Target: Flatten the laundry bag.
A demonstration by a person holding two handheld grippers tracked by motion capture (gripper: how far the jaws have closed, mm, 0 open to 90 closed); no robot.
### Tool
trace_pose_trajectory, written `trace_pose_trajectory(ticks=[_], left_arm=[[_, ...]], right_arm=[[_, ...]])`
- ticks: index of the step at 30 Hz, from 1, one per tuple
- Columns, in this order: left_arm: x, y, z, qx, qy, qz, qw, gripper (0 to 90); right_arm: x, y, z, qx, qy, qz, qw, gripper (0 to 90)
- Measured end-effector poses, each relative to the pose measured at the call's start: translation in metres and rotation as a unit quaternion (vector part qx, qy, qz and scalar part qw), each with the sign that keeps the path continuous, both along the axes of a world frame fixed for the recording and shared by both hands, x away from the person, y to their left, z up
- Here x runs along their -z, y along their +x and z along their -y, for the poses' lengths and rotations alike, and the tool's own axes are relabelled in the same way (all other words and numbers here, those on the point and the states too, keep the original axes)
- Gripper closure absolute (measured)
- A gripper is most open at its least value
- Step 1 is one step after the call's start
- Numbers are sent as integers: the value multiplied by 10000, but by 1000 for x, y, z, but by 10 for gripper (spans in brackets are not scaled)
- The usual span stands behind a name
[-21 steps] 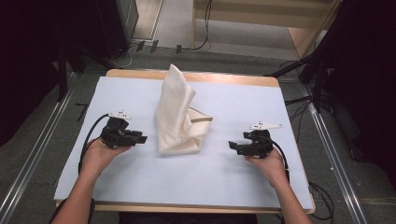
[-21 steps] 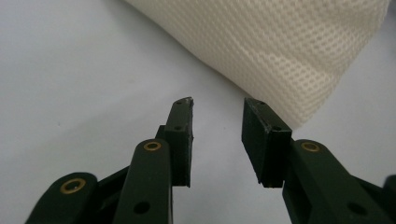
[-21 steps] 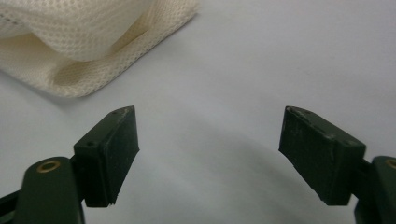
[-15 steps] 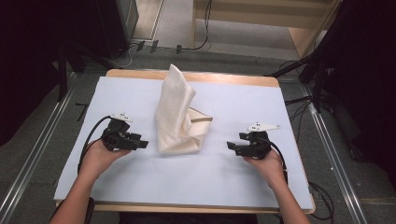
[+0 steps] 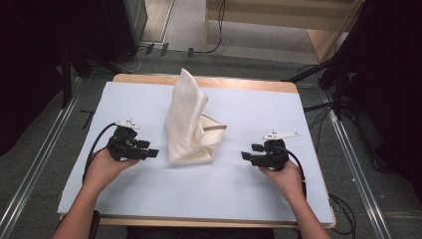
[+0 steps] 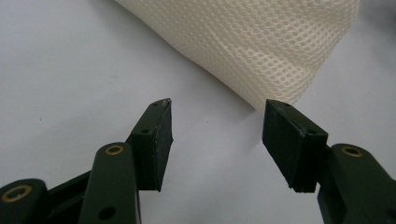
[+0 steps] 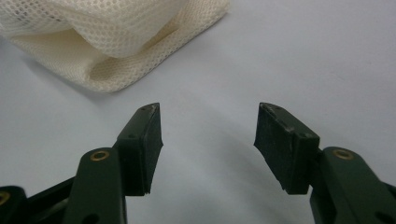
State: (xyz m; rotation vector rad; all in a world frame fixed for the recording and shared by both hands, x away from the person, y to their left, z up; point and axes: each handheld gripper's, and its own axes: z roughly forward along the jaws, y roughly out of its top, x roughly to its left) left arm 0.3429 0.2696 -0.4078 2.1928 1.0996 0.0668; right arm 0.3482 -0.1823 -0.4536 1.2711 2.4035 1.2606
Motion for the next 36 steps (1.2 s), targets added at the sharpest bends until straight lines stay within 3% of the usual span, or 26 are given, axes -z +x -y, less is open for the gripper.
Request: trace_pose_trajectory(ticks=[7,11,17,20,32,36], left_arm=[[-2,-1,1,-3,-19,9,10000,436],[-6,-3,-1,-43,-42,58,10000,436],[-21,-10,5,-63,-179,162,9997,442],[-27,-10,8,-105,-129,176,9997,448],[-56,1,57,72,-27,381,9992,424],[-63,5,72,164,3,458,9988,418]], right_arm=[[0,-1,-1,-29,-17,-2,10000,428],[-4,-3,-3,-108,13,111,9999,474],[-7,0,-9,-197,-10,84,9998,533],[-10,0,-14,-258,-18,114,9996,557],[-15,0,-29,-478,-146,271,9984,536],[-15,0,-29,-450,-177,204,9986,528]])
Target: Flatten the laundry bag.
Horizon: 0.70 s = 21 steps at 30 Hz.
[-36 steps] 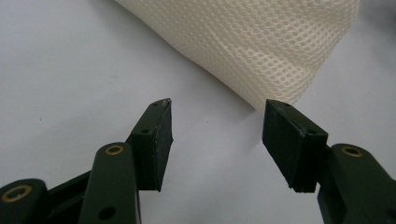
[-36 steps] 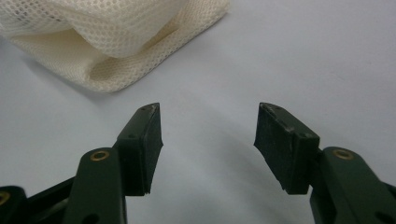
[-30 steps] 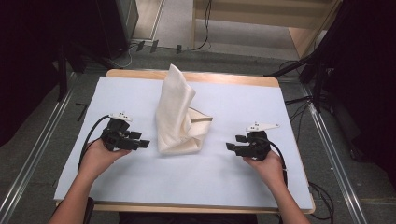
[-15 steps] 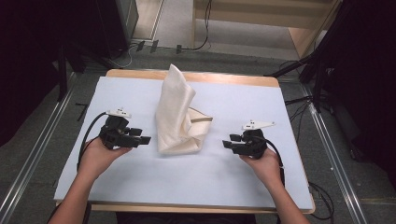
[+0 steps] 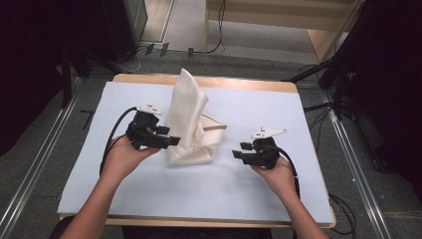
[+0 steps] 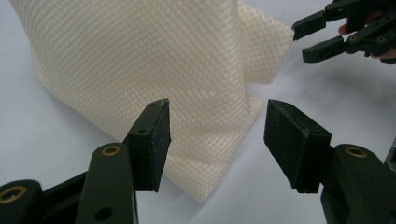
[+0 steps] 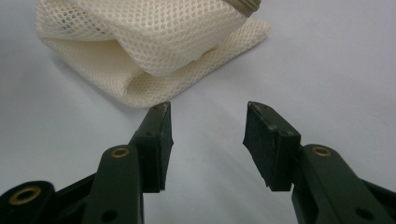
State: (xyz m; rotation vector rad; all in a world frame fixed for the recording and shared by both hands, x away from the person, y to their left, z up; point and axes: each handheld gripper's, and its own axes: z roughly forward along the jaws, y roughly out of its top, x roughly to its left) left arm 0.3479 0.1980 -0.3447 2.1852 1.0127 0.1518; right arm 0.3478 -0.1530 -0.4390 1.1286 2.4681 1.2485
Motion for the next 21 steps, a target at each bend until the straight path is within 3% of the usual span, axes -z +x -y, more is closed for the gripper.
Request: trace_pose_trajectory(ticks=[6,7,11,12,13,17,21], left_arm=[[2,10,17,28,64,-30,10000,353],[6,16,24,-25,197,-14,9998,345],[9,25,33,-163,201,-67,9996,335],[10,27,36,-162,243,-20,9996,368],[10,29,42,-274,454,223,9983,427],[14,33,46,-223,540,261,9980,538],[17,37,45,-170,631,260,9975,772]], right_arm=[[1,-1,0,-36,4,-2,10000,519],[2,-1,-1,-57,-16,-7,10000,515],[4,-1,0,-46,-64,-43,10000,514],[4,-2,0,-30,-51,-63,10000,514],[4,-2,0,-33,-42,-51,10000,514],[4,-6,1,-59,-23,-15,10000,512],[4,-7,2,-67,-43,-7,10000,512]])
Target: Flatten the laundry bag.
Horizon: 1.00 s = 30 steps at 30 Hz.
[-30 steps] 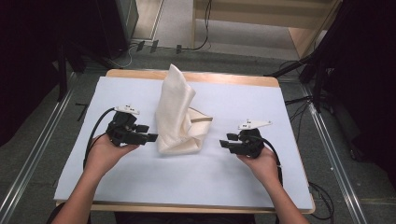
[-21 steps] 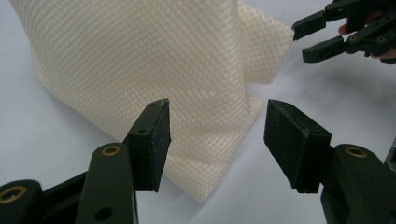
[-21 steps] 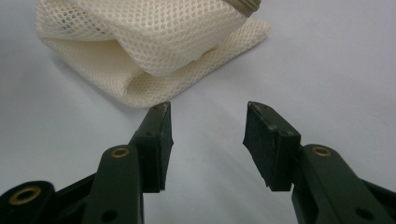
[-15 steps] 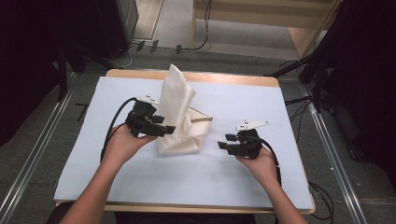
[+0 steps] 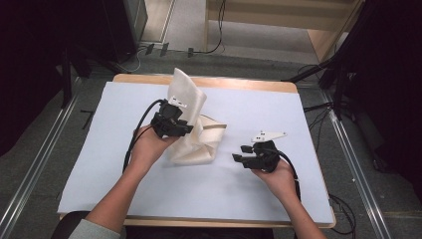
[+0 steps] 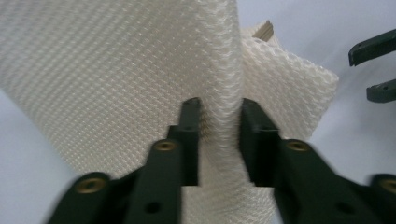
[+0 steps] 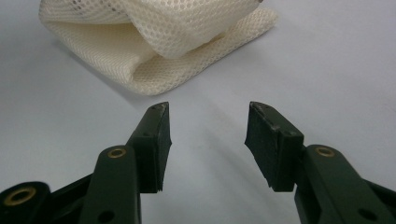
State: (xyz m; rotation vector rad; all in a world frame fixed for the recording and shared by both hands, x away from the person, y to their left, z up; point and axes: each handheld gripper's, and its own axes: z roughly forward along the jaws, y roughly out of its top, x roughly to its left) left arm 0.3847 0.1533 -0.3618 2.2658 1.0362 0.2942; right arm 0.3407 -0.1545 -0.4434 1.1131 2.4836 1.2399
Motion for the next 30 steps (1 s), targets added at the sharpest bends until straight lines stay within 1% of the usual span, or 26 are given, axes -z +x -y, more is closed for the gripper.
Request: trace_pose_trajectory(ticks=[1,3,5,6,7,8,9,10,11,12,13,14,15,16,17,18,19,20,22,23,25,26,27,28,30], left_arm=[[2,2,-2,35,15,-25,10000,815],[4,3,-6,45,-82,-120,9999,843],[4,2,-15,33,-162,-116,9998,862],[4,1,-20,-32,-206,-73,9998,867],[4,1,-20,-32,-206,-73,9998,870],[4,0,-35,-125,-383,-63,9992,871],[4,0,-35,-125,-383,-63,9992,872],[4,0,-43,-178,-504,-108,9985,872],[4,0,-52,-213,-652,-174,9975,872],[6,-1,-65,-311,-804,-189,9961,872],[7,-3,-74,-367,-893,-185,9952,871],[7,-5,-79,-420,-968,-181,9943,871],[9,-6,-87,-437,-1077,-225,9930,871],[9,-6,-87,-437,-1077,-225,9930,870],[10,-9,-98,-501,-1273,-206,9904,870],[11,-10,-105,-566,-1368,-227,9887,870],[12,-11,-111,-579,-1402,-184,9883,870],[13,-13,-116,-607,-1420,-198,9878,870],[15,-15,-126,-696,-1591,-227,9845,868],[17,-16,-130,-744,-1635,-195,9835,868],[19,-19,-137,-843,-1658,-195,9824,867],[19,-19,-137,-843,-1658,-195,9824,867],[20,-20,-139,-883,-1671,-169,9818,866],[21,-22,-144,-957,-1705,-169,9805,866],[23,-24,-147,-990,-1729,-183,9798,863]], right_arm=[[0,0,0,9,13,-7,10000,512],[-1,-1,0,21,50,-11,10000,512],[-1,-1,-1,0,60,1,10000,514],[-1,-1,-2,-9,76,10,10000,516],[-1,-1,-2,-21,79,13,10000,519],[-1,-1,-3,-36,78,24,10000,523],[-1,-1,-3,-36,78,24,10000,523],[-1,-1,-4,-38,82,8,10000,526],[-1,-1,-5,-52,94,21,9999,528],[-1,0,-7,-71,92,17,9999,532],[-1,0,-8,-80,83,54,9999,532],[-2,0,-9,-91,94,73,9999,533],[-2,0,-10,-93,103,77,9999,533],[-3,1,-11,-102,121,90,9998,534],[-3,1,-13,-102,133,89,9998,534],[-3,1,-14,-111,141,123,9998,534],[-3,2,-16,-117,127,109,9998,534],[-2,4,-19,-122,123,123,9998,532],[-1,6,-23,-146,81,107,9998,530],[0,7,-26,-149,55,95,9998,529],[2,10,-30,-151,15,85,9998,527],[2,10,-30,-151,15,85,9998,527],[5,16,-35,-129,8,70,9999,526],[6,18,-37,-114,31,81,9999,526],[7,24,-42,-72,1,21,10000,511]])
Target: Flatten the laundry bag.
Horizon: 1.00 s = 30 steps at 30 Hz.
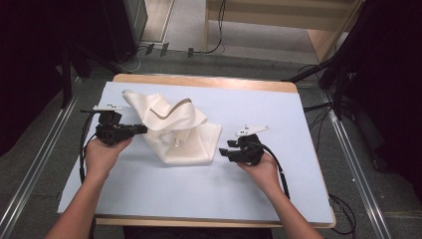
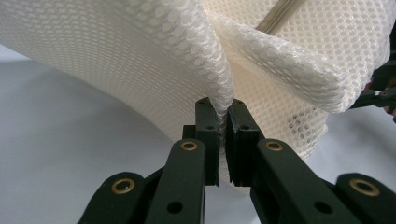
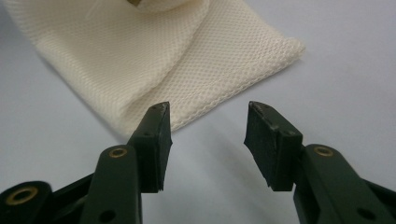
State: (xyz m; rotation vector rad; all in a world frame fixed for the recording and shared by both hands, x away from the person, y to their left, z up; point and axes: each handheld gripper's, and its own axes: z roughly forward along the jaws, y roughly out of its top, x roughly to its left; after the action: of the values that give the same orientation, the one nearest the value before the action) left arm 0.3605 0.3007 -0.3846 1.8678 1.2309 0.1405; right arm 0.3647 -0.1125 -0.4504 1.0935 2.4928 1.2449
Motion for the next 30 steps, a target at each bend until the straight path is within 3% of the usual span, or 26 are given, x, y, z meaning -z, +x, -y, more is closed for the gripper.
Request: trace_pose_trajectory(ticks=[6,7,11,14,17,18,21,24,28,30], left_arm=[[4,-5,-10,-142,-52,-2,9999,856],[5,-5,-12,-176,-66,-19,9998,855],[8,-8,-21,-254,-80,-67,9996,843],[8,-10,-24,-276,-68,-73,9996,803],[4,-14,-25,-300,41,34,9995,728],[2,-18,-25,-297,105,37,9995,707],[0,-23,-26,-263,208,15,9994,662],[-2,-27,-28,-261,192,45,9995,627],[-1,-29,-30,-217,164,17,9996,610],[1,-28,-29,-184,164,1,9997,604]], right_arm=[[8,19,-14,207,48,11,9998,434],[10,22,-17,277,-23,-78,9996,423],[20,32,-26,334,-197,-84,9992,405],[23,34,-30,336,-172,-131,9992,404],[26,34,-38,336,-192,-16,9992,421],[25,33,-42,371,-367,80,9986,508],[25,33,-46,354,-447,207,9982,695],[23,35,-49,291,-403,96,9987,855],[18,38,-44,358,-424,59,9984,879],[14,42,-34,521,-349,35,9980,879]])
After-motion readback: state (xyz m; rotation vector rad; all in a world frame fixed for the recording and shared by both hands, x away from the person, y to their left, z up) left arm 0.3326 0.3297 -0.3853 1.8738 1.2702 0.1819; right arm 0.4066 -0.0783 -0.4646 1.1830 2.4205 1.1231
